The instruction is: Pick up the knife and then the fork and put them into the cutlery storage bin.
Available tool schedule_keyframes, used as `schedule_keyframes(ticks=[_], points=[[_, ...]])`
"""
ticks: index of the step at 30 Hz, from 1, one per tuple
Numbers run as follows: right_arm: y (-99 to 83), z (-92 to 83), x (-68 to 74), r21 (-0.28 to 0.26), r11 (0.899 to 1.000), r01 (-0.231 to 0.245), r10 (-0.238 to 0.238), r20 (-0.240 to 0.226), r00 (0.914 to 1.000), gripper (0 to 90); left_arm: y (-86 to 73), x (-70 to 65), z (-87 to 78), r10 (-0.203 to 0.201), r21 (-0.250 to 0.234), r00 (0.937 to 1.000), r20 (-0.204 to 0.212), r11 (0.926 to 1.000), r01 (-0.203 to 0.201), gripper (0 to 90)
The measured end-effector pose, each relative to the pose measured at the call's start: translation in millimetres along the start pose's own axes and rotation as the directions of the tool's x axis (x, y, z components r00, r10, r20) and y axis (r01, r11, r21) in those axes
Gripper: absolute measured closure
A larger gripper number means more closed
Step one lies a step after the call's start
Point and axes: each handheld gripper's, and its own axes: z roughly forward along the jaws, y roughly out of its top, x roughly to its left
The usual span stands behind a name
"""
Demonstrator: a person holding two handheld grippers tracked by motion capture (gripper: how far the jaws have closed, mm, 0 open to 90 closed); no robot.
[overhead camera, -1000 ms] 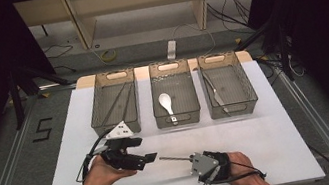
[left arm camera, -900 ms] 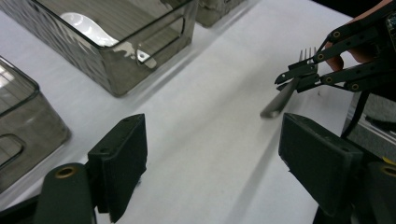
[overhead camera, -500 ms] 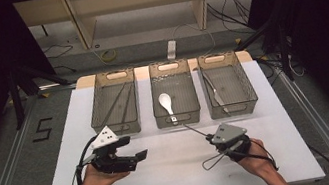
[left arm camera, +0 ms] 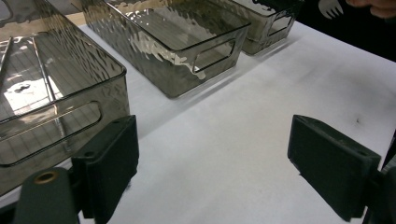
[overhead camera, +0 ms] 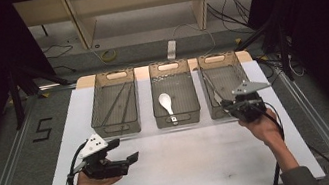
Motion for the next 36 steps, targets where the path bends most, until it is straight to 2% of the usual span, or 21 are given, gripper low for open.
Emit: schedule_keyframes(ticks=[3,6,8,12,14,20,22,27,30,31,33,34,36], points=[[14.8,10.6,-14.9,0.004,0.998,-0.063,0.063,0.024,0.9977,87.5,-1.4,0.8,-3.5,0.007,-0.008,0.9998,-0.017,0.9999,-0.008,15.8],[27.1,20.4,-29.2,-0.009,0.992,-0.123,0.123,0.029,0.992,87.4,-1.9,2.8,-6.5,0.001,-0.025,0.9996,-0.029,0.9997,-0.001,15.8],[33.3,28.6,-38.4,-0.012,0.986,-0.163,0.164,0.038,0.9858,87.5,-1.8,3.4,-7.5,-0.005,-0.044,0.9992,-0.039,0.999,0.003,15.8],[37.7,47.2,-54.3,0.008,0.974,-0.227,0.226,0.071,0.9716,87.4,-1.9,3.2,-8.1,-0.005,-0.054,0.9994,-0.033,0.9985,0.003,15.7],[37.8,55.0,-60.8,0.017,0.969,-0.245,0.242,0.096,0.9656,87.4,-1.9,3.1,-7.9,-0.007,-0.059,0.9996,-0.029,0.9983,0.005,15.7],[36.4,72.9,-78.3,0.038,0.948,-0.316,0.31,0.12,0.9431,87.2,-1.5,2.6,-7.0,-0.002,-0.056,0.9998,-0.021,0.9984,0.0,15.6],[35.9,78.3,-79.9,0.052,0.946,-0.321,0.313,0.129,0.941,87.2,-1.6,2.7,-7.0,-0.004,-0.06,0.9998,-0.018,0.9982,0.003,15.6],[32.6,90.8,-77.0,0.097,0.945,-0.313,0.298,0.149,0.943,86.9,-1.7,1.9,-6.3,-0.002,-0.052,0.9999,-0.015,0.9986,0.002,15.6],[30.0,96.3,-76.0,0.11,0.939,-0.326,0.307,0.163,0.9377,86.3,-1.8,1.5,-5.8,-0.007,-0.045,0.9999,-0.01,0.999,0.006,15.5],[29.7,97.3,-75.9,0.11,0.936,-0.335,0.314,0.169,0.934,83.7,-1.8,1.5,-5.6,-0.006,-0.043,0.9999,-0.009,0.999,0.006,15.5],[30.2,97.0,-76.5,0.1,0.927,-0.363,0.344,0.164,0.9246,72.3,-1.8,1.7,-5.6,-0.007,-0.043,0.9999,-0.009,0.9991,0.007,15.5],[30.7,96.0,-76.2,0.101,0.925,-0.366,0.349,0.158,0.9238,70.0,-1.8,1.9,-5.7,-0.008,-0.043,0.9999,-0.01,0.999,0.008,15.5],[31.8,93.1,-74.9,0.102,0.932,-0.349,0.33,0.161,0.93,66.6,-1.7,2.1,-6.1,-0.014,-0.047,0.9998,-0.011,0.9988,0.013,15.5]])
